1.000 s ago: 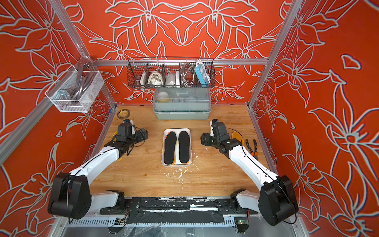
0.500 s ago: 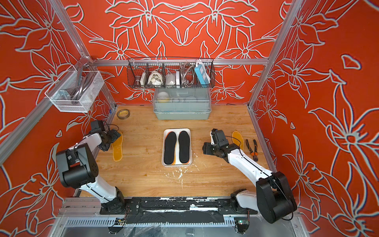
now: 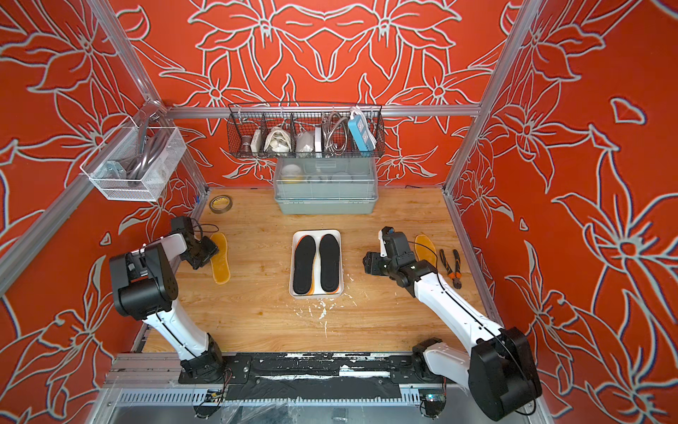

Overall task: Put the insoles into the storage box
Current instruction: Pick up the insole from the center of the board.

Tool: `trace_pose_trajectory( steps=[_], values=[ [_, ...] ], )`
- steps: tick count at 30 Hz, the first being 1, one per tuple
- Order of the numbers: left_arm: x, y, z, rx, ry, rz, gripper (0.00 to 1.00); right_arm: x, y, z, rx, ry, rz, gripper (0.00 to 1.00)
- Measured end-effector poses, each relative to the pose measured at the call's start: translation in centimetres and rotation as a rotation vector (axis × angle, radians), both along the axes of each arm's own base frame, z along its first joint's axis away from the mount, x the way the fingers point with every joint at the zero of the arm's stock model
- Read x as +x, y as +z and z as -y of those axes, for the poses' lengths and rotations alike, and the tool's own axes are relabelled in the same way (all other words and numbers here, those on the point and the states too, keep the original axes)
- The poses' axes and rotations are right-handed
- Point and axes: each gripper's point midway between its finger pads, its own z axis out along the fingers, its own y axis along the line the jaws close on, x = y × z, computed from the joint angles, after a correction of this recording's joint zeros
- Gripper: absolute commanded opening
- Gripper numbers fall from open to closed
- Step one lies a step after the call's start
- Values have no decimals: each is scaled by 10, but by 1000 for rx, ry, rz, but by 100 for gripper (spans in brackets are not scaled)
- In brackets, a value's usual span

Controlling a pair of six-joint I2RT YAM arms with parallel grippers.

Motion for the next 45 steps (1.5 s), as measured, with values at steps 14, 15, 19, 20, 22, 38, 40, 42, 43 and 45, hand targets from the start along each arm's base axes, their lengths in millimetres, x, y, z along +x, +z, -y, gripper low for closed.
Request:
trace_pose_trajectory(
  steps=[14, 15, 19, 20, 22, 38, 40, 42, 43, 45],
  values=[
    [13, 0, 166, -56, -423, 44, 38, -13, -10, 7, 5, -14, 2, 68],
    [11, -1, 172, -56, -440, 42, 34, -13, -11, 7, 5, -15, 1, 68],
    [4, -4, 174, -44, -442, 31, 15, -13, -10, 7, 7, -16, 3, 68],
    [3, -5, 172, -42, -434, 27, 11, -13, -10, 7, 8, -16, 5, 67],
    [2, -6, 169, -36, -424, 23, 9, -13, -9, 7, 10, -16, 8, 68],
    [6, 14, 152, 16, -289, 75, 59, -12, -4, 6, 18, -15, 27, 68],
    [18, 26, 146, 60, -275, 86, 59, -11, -3, 6, 19, -15, 28, 68],
    [36, 38, 141, 97, -274, 106, 60, -11, -4, 6, 19, -15, 28, 68],
    [45, 42, 141, 109, -279, 114, 61, -11, -4, 6, 18, -15, 28, 68],
    [59, 42, 142, 131, -297, 110, 61, -11, -4, 6, 18, -15, 28, 68]
  ],
)
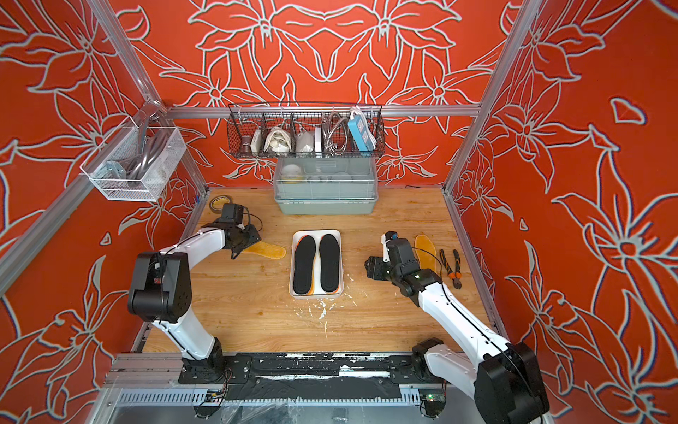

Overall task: Put the insoles into the storage box
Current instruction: Pick up the insole from the center of the board.

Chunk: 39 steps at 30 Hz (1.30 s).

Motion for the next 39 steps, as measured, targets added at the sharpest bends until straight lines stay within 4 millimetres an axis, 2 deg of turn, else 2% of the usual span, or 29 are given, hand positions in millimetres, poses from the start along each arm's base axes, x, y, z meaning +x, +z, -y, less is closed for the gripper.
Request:
trace_pose_trajectory(
  steps=[3, 7, 8, 10, 11, 15, 18, 22, 26, 29, 30, 32, 36, 37, 39],
  values=[
    [11, -12, 14, 33, -60, -40, 60, 0, 0, 0, 0, -1, 1, 68],
    [5, -39, 53, 56, -195, -115, 56, 0, 0, 0, 0, -1, 0, 68],
    [5, -41, 60, 73, -219, -117, 56, 0, 0, 0, 0, -1, 0, 68],
    [5, -41, 74, 61, -266, -115, 47, -1, -1, 0, -1, -1, -2, 68],
    [4, -41, 78, 58, -283, -115, 45, -1, -1, 1, -1, -1, -3, 68],
    [-1, -42, 79, 42, -292, -106, 44, -3, 4, 3, 1, -5, 14, 68],
    [-18, -42, 76, 30, -282, -114, 44, -4, 9, 4, 2, -11, 31, 68],
    [-53, -43, 67, 24, -263, -153, 44, -4, 10, 5, 2, -12, 35, 68],
    [-89, -41, 49, -9, -209, -171, 45, -4, 9, 5, 0, -12, 32, 68],
    [-109, -35, 29, -23, -122, -154, 58, -4, 9, 5, -1, -11, 32, 68],
    [-113, -33, 23, -32, -90, -142, 59, -5, 9, 5, -1, -11, 32, 68],
    [-120, -31, 10, -54, -20, -126, 74, -4, 9, 5, -1, -11, 32, 68],
    [-129, -35, -15, -86, 124, -105, 78, -4, 7, 5, -5, -8, 25, 68],
    [-132, -37, -20, -90, 160, -102, 85, -4, 6, 5, -7, -8, 22, 68],
    [-137, -38, -27, -89, 208, -94, 88, -4, 5, 5, -8, -7, 18, 68]
  ],
)
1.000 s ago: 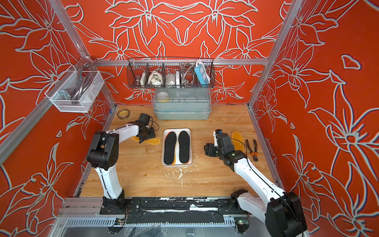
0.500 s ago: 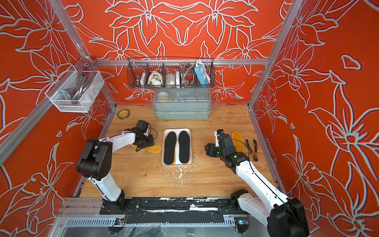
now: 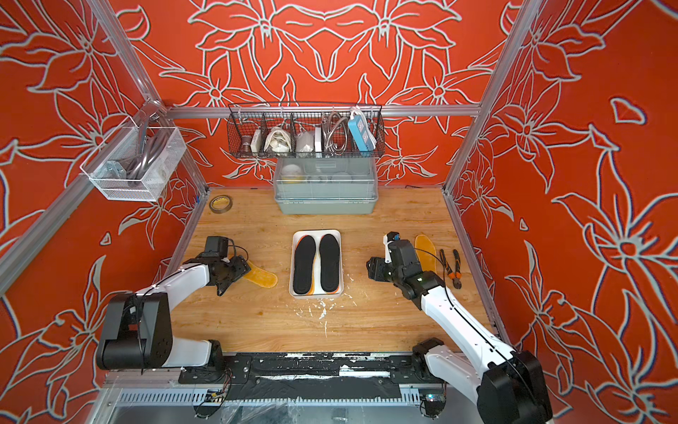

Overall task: Put the insoles into the storage box
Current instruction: Pick up the insole from the center of the board.

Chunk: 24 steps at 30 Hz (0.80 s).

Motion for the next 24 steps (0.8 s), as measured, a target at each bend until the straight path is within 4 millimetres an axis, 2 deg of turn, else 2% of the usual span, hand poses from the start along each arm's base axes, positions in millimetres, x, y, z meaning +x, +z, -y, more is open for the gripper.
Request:
trace_pose_trajectory(
  steps=[4, 9, 12, 14, 20, 22, 24],
  values=[
    [5, 1, -10, 17, 40, 7, 90, 0, -2, 0, -1, 2, -6, 68],
    [25, 2, -20, 39, 46, 27, 85, 0, -2, -2, 3, 6, -9, 68],
    [39, 4, -21, 41, 22, 30, 86, -1, -1, -2, 5, 8, -8, 68],
    [54, 6, -21, 40, -7, 28, 87, -1, 0, -2, 8, 8, -4, 68],
    [120, 5, -10, -12, -134, 40, 87, -1, 8, 0, 19, 3, 23, 68],
    [137, 6, 1, -16, -193, 51, 86, -1, 10, 0, 22, 1, 30, 68],
    [151, 7, 22, -9, -271, 53, 84, 0, 12, 2, 23, -3, 34, 68]
  ],
)
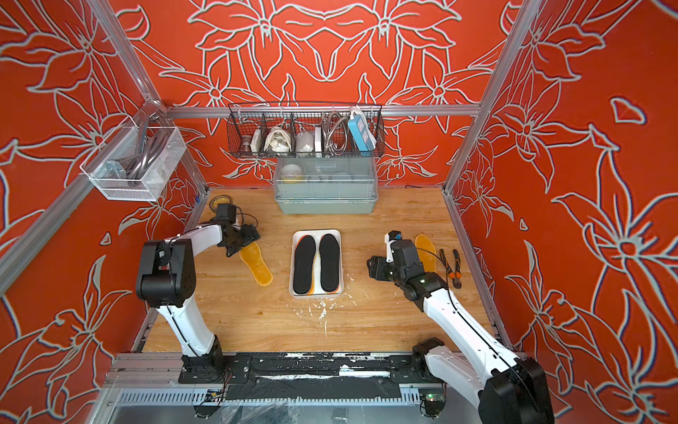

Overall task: Put the insoles into the storage box
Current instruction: Pick up the insole from the center of the board.

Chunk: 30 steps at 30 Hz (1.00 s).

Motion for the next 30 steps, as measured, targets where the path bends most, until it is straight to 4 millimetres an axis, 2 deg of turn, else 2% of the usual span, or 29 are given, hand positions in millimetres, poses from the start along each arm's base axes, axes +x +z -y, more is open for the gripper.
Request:
trace_pose_trajectory(
  steps=[4, 6, 8, 11, 16, 19, 21, 23, 26, 27, 30],
  values=[
    [13, 2, 60, 10, -178, 4, 80, -1, 1, 1, 1, -1, 3, 68],
    [7, 1, 85, 6, -253, 3, 81, -1, 3, 1, 3, -2, 9, 68],
    [-2, 2, 100, 9, -301, 4, 82, -3, 6, 2, 6, -2, 15, 68],
    [-15, 9, 100, 18, -310, 10, 83, -4, 9, 2, 9, -2, 25, 68],
    [-42, 42, 78, 39, -236, 80, 87, -7, 6, 1, -1, 28, 25, 68],
    [-59, 49, 69, 20, -180, 92, 87, -8, 6, 0, -12, 45, 30, 68],
    [-70, 40, 66, 10, -159, 67, 87, -10, 7, 0, -13, 55, 38, 68],
    [-83, 23, 67, 4, -149, 19, 85, -11, 5, 0, -13, 63, 42, 68],
    [-102, -2, 75, 6, -163, -61, 82, -13, 0, -1, -14, 74, 32, 69],
    [-105, -8, 80, 13, -174, -80, 80, -14, -1, -2, -14, 77, 27, 69],
    [-99, -9, 92, 30, -191, -65, 70, -14, -5, -4, -10, 86, 16, 69]
  ],
)
